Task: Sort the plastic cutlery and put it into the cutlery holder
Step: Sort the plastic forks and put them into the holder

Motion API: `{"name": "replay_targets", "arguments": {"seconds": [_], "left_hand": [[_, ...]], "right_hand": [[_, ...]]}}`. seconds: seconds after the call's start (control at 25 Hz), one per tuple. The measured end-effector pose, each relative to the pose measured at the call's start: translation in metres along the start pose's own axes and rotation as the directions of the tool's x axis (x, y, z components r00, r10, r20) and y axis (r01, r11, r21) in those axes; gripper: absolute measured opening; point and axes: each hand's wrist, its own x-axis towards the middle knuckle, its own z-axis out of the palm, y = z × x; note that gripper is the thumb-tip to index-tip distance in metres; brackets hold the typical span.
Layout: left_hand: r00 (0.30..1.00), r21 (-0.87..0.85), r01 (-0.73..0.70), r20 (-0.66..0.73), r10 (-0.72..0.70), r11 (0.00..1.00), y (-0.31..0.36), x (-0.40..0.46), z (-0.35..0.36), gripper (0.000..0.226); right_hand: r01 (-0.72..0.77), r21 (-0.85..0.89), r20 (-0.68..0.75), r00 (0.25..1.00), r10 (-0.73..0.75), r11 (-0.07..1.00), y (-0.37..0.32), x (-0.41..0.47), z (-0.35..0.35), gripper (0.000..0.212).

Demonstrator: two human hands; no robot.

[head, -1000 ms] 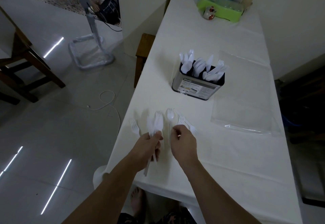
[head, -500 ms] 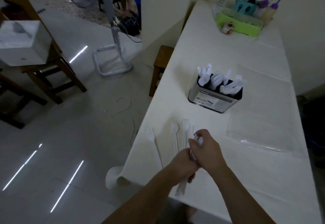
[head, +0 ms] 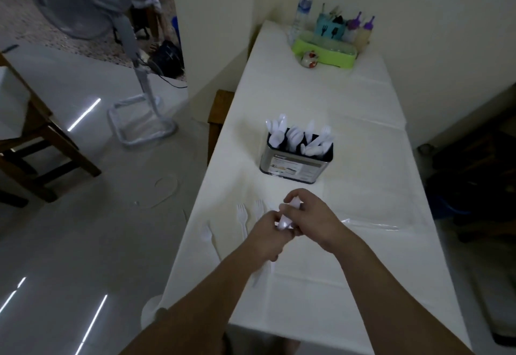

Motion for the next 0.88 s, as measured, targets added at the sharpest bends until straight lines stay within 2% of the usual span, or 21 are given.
{"name": "replay_targets", "arguments": {"seconds": [0.12, 0.24, 0.36, 0.44, 0.52, 0.64, 0.76, 0.8, 0.88], "left_hand": [[0.999, -0.048, -0.035, 0.011, 0.035, 0.998, 0.013, 0.006, 0.003, 0.021], [0.992, 0.018, -0.129, 0.017, 0.129, 0.991, 0.029, 0.009, 0.01, 0.014], [0.966, 0.175, -0.257, 0.049, 0.252, 0.95, 0.04, 0.017, 0.009, 0.017], [0.946, 0.292, -0.322, 0.071, 0.315, 0.901, 0.042, 0.026, 0.01, 0.023], [0.922, 0.43, -0.37, 0.064, 0.382, 0.823, 0.044, 0.035, 0.015, 0.029], [0.88, 0.515, -0.429, 0.055, 0.471, 0.742, 0.056, 0.045, 0.027, 0.033], [0.857, 0.616, -0.445, 0.081, 0.51, 0.65, 0.066, 0.051, 0.039, 0.03], [0.86, 0.607, -0.445, 0.086, 0.502, 0.659, 0.067, 0.053, 0.042, 0.03], [0.887, 0.502, -0.432, 0.089, 0.453, 0.749, 0.068, 0.057, 0.045, 0.031]], "right_hand": [[0.035, -0.024, 0.055, 0.998, -0.034, 0.999, -0.008, 0.001, -0.024, 0.012], [0.078, -0.021, -0.029, 0.997, -0.078, 0.997, -0.008, 0.006, -0.041, 0.006], [0.096, 0.13, -0.154, 0.985, -0.076, 0.987, -0.011, 0.008, -0.062, 0.005], [0.124, 0.193, -0.231, 0.97, -0.078, 0.973, -0.013, 0.01, -0.079, 0.006], [0.126, 0.208, -0.219, 0.973, -0.079, 0.97, -0.016, 0.011, -0.094, 0.012], [0.074, 0.191, -0.177, 0.983, -0.04, 0.979, -0.02, 0.013, -0.116, 0.015], [0.069, 0.192, -0.203, 0.979, -0.029, 0.979, -0.019, 0.017, -0.132, 0.012], [0.078, 0.205, -0.212, 0.977, -0.034, 0.976, -0.018, 0.019, -0.135, 0.01], [0.11, 0.23, -0.229, 0.972, -0.056, 0.967, -0.014, 0.023, -0.138, 0.006]]}}
